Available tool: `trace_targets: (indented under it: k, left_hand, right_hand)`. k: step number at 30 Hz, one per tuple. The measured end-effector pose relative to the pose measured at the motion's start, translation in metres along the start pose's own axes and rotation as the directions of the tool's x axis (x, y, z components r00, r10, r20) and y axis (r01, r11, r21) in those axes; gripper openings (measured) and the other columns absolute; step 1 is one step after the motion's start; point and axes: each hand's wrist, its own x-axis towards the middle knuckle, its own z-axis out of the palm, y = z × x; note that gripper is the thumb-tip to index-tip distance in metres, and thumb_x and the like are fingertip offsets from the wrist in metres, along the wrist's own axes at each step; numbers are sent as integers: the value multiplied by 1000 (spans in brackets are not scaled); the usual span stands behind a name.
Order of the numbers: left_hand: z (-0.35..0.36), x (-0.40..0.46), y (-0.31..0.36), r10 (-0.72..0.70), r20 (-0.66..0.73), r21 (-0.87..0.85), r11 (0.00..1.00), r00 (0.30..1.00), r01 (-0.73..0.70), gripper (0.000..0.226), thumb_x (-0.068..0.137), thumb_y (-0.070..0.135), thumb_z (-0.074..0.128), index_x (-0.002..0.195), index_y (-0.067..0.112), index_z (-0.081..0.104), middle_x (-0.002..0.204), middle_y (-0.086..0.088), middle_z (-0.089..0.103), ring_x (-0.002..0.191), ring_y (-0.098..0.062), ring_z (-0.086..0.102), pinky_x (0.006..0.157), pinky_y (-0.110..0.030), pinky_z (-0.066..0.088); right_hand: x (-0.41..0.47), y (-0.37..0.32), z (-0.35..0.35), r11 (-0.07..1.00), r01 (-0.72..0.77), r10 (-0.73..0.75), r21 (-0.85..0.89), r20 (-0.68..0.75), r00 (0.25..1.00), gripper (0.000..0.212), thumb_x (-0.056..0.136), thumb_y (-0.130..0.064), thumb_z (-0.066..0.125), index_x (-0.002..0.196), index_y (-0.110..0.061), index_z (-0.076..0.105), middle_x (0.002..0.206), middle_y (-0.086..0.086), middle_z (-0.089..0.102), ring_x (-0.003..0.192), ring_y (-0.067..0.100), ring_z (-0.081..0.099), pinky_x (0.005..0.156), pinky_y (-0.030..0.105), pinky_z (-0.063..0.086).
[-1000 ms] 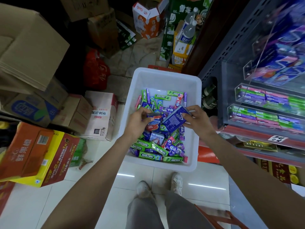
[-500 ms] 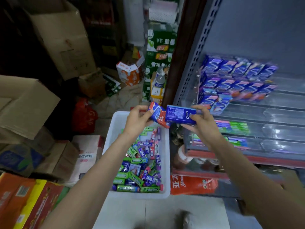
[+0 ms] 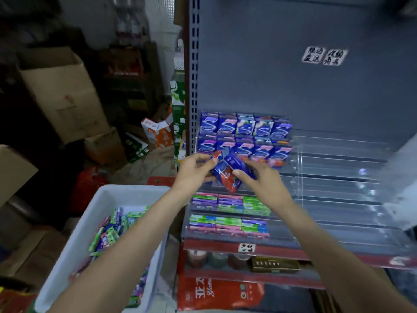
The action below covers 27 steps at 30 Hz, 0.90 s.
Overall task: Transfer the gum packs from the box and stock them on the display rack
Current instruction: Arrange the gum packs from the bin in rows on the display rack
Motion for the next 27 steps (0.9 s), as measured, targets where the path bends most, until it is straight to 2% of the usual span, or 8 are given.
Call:
trace_targets:
  k: [3, 7, 10, 15, 18, 21, 24, 27]
  left_hand:
    - [29, 5, 4, 23, -20, 40, 999, 1000, -22, 14, 92, 16, 59, 102, 7, 55, 97, -12, 63, 76, -12, 63, 54, -19, 55]
    - [48, 9, 9, 47, -115, 26, 999, 992, -44, 12, 93, 15, 57, 102, 8, 52, 91, -6, 62, 78, -9, 62, 53, -15, 53]
    - [46, 9, 10, 93, -186, 83, 993, 978, -79, 12, 93, 17, 56, 102, 11, 52, 89, -1, 62, 78, -6, 61, 52, -11, 50]
    - [36, 9, 11, 126, -247, 120, 988, 961, -98, 15, 93, 21, 56, 107, 15, 53, 96, 2, 62, 87, -8, 63, 69, -21, 55]
    - [32, 12, 9, 126, -265, 131, 987, 956, -94, 16, 93, 20, 56, 107, 15, 53, 100, 0, 62, 89, -9, 62, 72, -23, 54]
    - [28, 13, 10, 133, -267, 147, 984, 954, -96, 19, 93, 19, 56, 111, 13, 54, 106, -5, 63, 96, -14, 62, 71, -22, 54]
    - [22, 13, 10, 138, -278, 164, 982, 950, -95, 24, 92, 20, 56, 114, 10, 55, 108, -5, 63, 99, -17, 62, 75, -26, 54]
    - [15, 13, 10, 158, -280, 168, 979, 947, -114, 19, 93, 18, 55, 110, 11, 54, 102, -4, 63, 91, -12, 63, 70, -21, 54]
  right_hand:
    - [12, 26, -21, 999, -19, 19, 38, 2, 1000, 22, 98, -26, 44, 104, -8, 54, 67, -3, 51, 60, 12, 48, 59, 29, 31]
    - [23, 56, -36, 856, -241, 217, 457, 106, 970, 11, 97, -9, 46, 88, -12, 51, 67, -1, 51, 50, 2, 45, 52, 22, 36]
    - [28, 69, -42, 707, -322, 269, 630, 182, 946, 22, 93, 1, 49, 105, -18, 49, 82, -3, 62, 58, 0, 62, 52, 19, 48]
    - [36, 78, -46, 727, -269, 161, 632, 224, 961, 60, 90, 5, 51, 134, -33, 38, 104, 5, 64, 77, 6, 65, 57, 20, 51]
    - [43, 78, -48, 856, -149, 55, 495, 198, 979, 62, 89, 2, 56, 133, -38, 41, 111, 4, 62, 89, 10, 62, 65, 20, 51]
    - [49, 66, -54, 992, -21, 3, 127, 141, 990, 48, 84, -6, 64, 127, -21, 49, 100, 1, 61, 90, 17, 61, 69, 24, 46]
    - [56, 53, -52, 982, 107, -90, -156, 110, 990, 39, 81, -13, 67, 118, -12, 55, 105, 6, 63, 99, 23, 61, 77, 31, 47]
    - [61, 43, -40, 909, 217, -154, -357, 195, 968, 35, 83, -17, 66, 117, -15, 57, 114, 9, 60, 100, 27, 59, 78, 37, 50]
